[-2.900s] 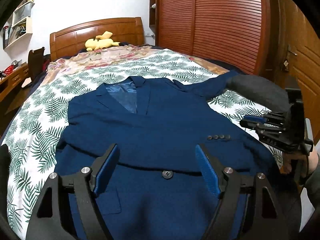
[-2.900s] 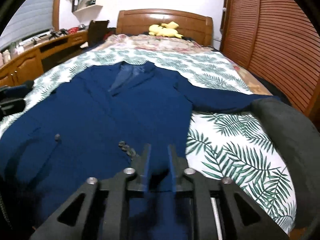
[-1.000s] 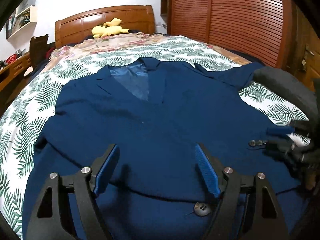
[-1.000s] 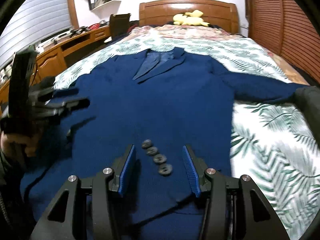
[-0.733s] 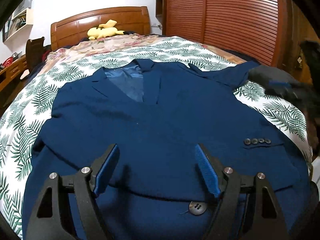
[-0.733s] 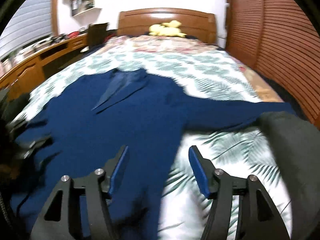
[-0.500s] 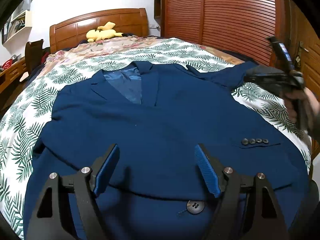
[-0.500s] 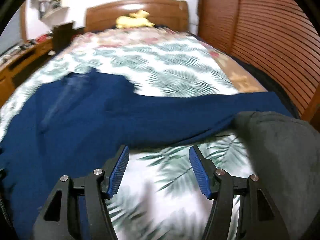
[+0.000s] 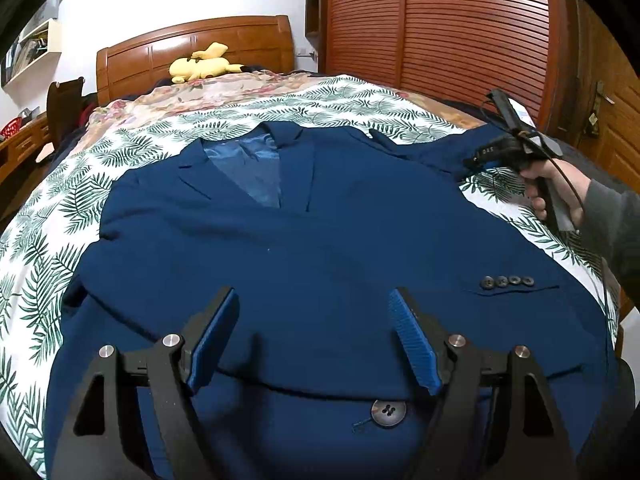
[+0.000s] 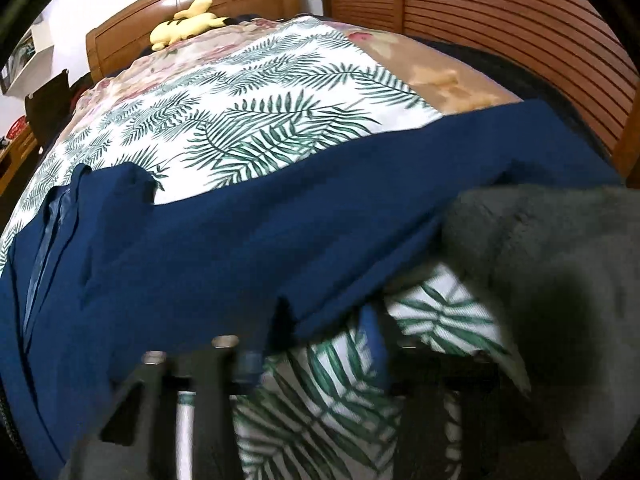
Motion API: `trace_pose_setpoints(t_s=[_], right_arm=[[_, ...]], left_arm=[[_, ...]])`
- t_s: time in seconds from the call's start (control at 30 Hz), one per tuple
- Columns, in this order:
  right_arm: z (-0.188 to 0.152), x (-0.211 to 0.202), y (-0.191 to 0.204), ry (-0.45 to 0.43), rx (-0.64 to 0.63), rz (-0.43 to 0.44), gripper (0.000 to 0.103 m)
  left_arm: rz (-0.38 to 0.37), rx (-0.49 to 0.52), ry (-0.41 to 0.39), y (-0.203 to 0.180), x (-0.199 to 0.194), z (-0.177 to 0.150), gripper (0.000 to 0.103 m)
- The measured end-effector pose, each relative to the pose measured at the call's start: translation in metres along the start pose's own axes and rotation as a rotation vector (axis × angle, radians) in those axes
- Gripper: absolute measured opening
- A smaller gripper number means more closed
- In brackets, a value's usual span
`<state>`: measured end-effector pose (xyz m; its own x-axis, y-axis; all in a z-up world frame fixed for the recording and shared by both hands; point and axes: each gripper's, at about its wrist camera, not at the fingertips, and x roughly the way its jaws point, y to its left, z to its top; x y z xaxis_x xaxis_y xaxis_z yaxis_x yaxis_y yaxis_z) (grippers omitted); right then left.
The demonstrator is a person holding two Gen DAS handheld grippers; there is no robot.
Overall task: Fold large clothes
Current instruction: 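Grasp the other jacket sleeve near the right tool with the right tool, then fold the held sleeve across the jacket front with the right tool, then release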
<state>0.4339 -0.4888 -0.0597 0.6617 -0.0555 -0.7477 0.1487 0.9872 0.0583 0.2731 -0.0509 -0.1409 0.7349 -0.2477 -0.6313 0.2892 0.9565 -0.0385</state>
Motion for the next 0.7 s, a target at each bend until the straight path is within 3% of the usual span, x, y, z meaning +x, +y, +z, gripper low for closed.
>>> trace_pose_setpoints(t_s=[0.03, 0.07, 0.2, 0.37, 0.53, 0.7], right_arm=[[0.005, 0.001, 0.004, -0.003, -0.016, -0.011, 0.007], [0.006, 0.000, 0.006, -0.018, -0.036, -0.023, 0.005], [0.014, -0.040, 0.030, -0.159, -0.110, -0.014, 0.004], [0.004, -0.101, 0.077, -0.294, -0.255, 0.127, 0.003], [-0.040, -0.132, 0.122, -0.262, -0.391, 0.272, 0.003], [-0.087, -0.126, 0.131, -0.143, -0.454, 0.300, 0.003]], left_arm=[[-0.002, 0.000, 0.001, 0.000, 0.000, 0.000, 0.078], [-0.007, 0.000, 0.002, 0.000, 0.000, 0.000, 0.078], [-0.007, -0.003, 0.001, 0.000, 0.000, 0.000, 0.078], [-0.005, 0.001, 0.001, 0.000, 0.001, 0.000, 0.078], [-0.005, 0.001, -0.001, 0.001, 0.000, 0.000, 0.078], [-0.005, 0.000, -0.001, 0.001, 0.000, 0.000, 0.078]])
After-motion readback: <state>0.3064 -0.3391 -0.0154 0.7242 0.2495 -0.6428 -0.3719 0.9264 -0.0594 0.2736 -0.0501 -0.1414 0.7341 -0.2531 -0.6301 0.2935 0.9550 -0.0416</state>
